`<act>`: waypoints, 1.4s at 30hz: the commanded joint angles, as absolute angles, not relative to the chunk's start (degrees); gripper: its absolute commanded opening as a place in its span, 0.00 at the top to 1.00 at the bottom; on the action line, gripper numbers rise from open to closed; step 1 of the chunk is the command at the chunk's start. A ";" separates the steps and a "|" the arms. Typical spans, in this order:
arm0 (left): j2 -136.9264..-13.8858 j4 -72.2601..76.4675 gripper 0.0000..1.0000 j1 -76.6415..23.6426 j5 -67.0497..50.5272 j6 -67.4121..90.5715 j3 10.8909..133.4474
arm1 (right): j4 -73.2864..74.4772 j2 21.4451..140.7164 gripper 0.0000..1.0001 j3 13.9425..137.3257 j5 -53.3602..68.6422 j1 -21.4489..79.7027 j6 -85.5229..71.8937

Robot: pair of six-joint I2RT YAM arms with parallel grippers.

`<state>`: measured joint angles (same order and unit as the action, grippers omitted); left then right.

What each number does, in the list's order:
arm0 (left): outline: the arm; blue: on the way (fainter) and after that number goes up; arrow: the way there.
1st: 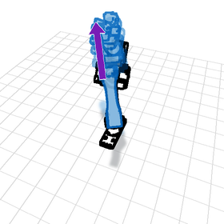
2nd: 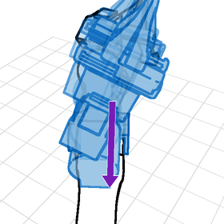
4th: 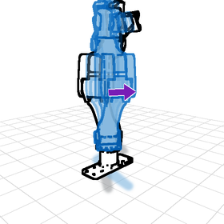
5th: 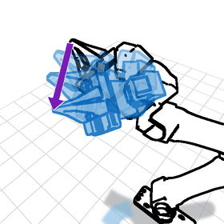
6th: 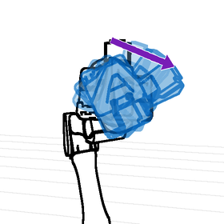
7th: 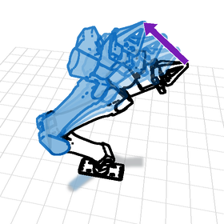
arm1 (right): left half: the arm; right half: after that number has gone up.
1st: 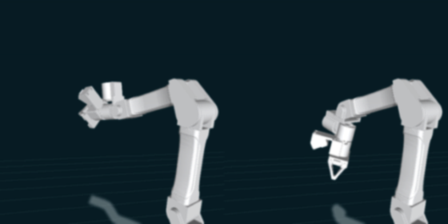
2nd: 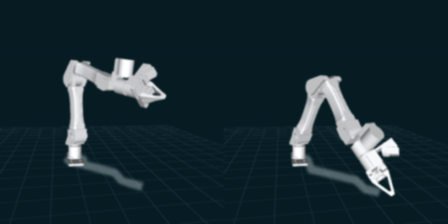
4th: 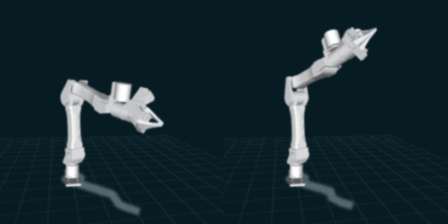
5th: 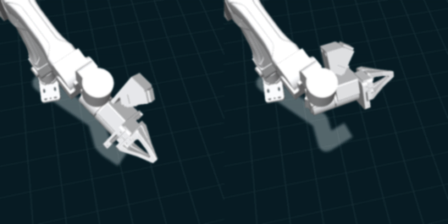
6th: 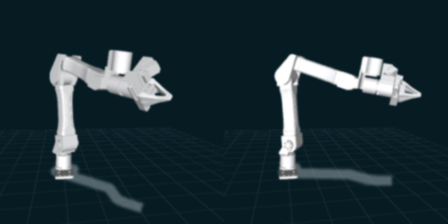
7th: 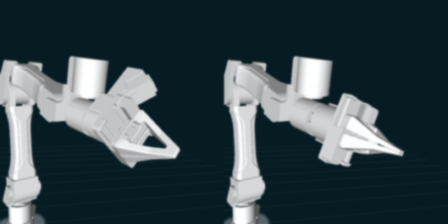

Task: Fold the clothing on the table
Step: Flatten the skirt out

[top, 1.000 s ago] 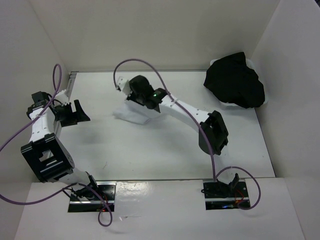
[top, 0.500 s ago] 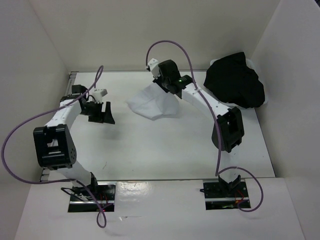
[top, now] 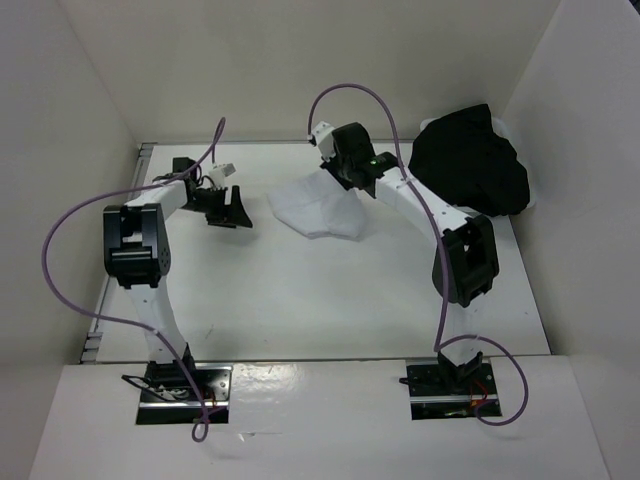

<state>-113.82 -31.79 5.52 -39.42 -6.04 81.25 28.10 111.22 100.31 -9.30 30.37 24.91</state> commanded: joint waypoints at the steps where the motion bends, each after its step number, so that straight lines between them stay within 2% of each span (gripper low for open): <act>1: -121.01 -29.88 0.18 4.83 -54.45 -3.87 85.77 | 28.74 105.91 1.00 99.49 -7.21 30.67 23.99; 7: -126.21 -24.88 0.18 2.99 -58.97 0.87 93.60 | 30.50 105.91 1.00 99.49 -5.98 30.67 23.99; 10: -128.31 -21.90 0.22 2.99 -59.58 2.45 96.58 | 31.03 105.38 1.00 98.44 -5.27 30.67 23.99; 32: -136.05 -10.90 0.31 -0.62 -55.63 3.70 103.10 | 34.98 104.85 1.00 98.96 -1.49 30.67 23.99; 42: -139.65 -14.06 0.43 -1.85 -56.16 2.64 109.25 | 34.98 105.90 1.00 100.01 -2.11 30.67 24.52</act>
